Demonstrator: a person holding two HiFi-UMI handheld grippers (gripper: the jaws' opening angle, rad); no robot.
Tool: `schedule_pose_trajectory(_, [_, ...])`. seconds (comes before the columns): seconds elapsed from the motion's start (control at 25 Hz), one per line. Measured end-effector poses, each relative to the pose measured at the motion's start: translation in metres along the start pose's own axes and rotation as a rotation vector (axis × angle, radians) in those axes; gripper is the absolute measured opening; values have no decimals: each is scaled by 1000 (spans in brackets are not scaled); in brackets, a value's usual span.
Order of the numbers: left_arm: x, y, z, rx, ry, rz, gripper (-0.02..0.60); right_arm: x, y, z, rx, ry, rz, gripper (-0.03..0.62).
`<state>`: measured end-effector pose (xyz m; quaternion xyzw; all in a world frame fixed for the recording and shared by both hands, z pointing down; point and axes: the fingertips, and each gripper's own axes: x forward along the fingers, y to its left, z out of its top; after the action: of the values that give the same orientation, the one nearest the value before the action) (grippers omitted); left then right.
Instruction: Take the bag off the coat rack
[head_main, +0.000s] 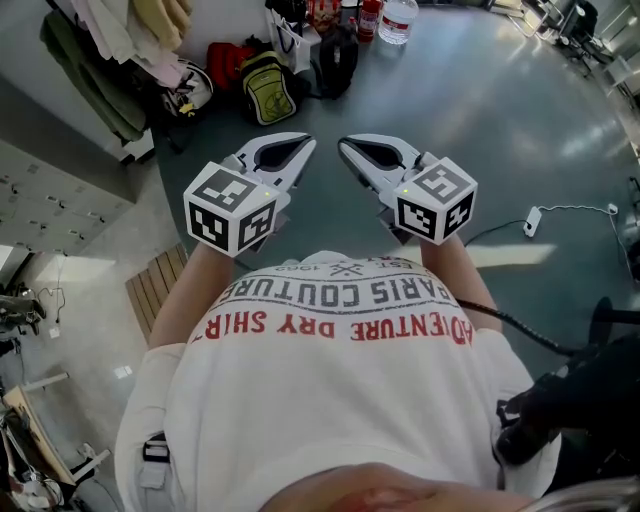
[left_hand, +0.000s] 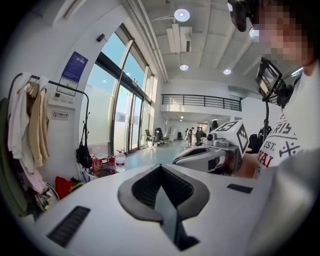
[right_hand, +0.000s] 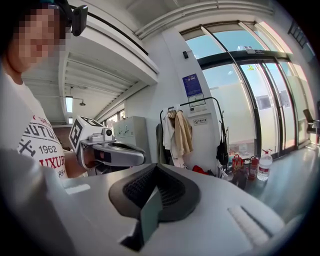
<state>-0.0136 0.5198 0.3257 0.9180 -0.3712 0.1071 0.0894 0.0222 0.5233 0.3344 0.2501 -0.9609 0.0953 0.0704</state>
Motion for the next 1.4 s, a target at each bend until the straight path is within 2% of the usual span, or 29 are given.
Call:
schedule_pose_trajectory(0.44, [13,-11,-6,-36,11,-18,2,-18,-7,-4,4,-7,-21,2])
schedule_pose_trajectory(0.68, [37,-30,9,-40,-27,-90,3,-42,-27,-6,13,-17,-68,2])
schedule_pose_trajectory(0.84, [55,-28,11,-52,-22,-115,2,-46,-46,-12,34,-11,-89,2])
schedule_pose_trajectory(1.0, [76,-5,10,-128,-36,-120,2,-37,-70,-20,65,3,-103,2])
schedule_pose_trajectory(1.12, [100,23,10,-134,-42,-120,3,-22,-102,-23,80,11,-121,2])
schedule_pose_trajectory(1.28, [141,77,14,-159,-64,-129,3,19,-157,-26,101,33,-126,2])
schedule_pose_trajectory(1.4, [183,135,20,-133,-52,-129,3,63,-214,-19,107,40,-127,2])
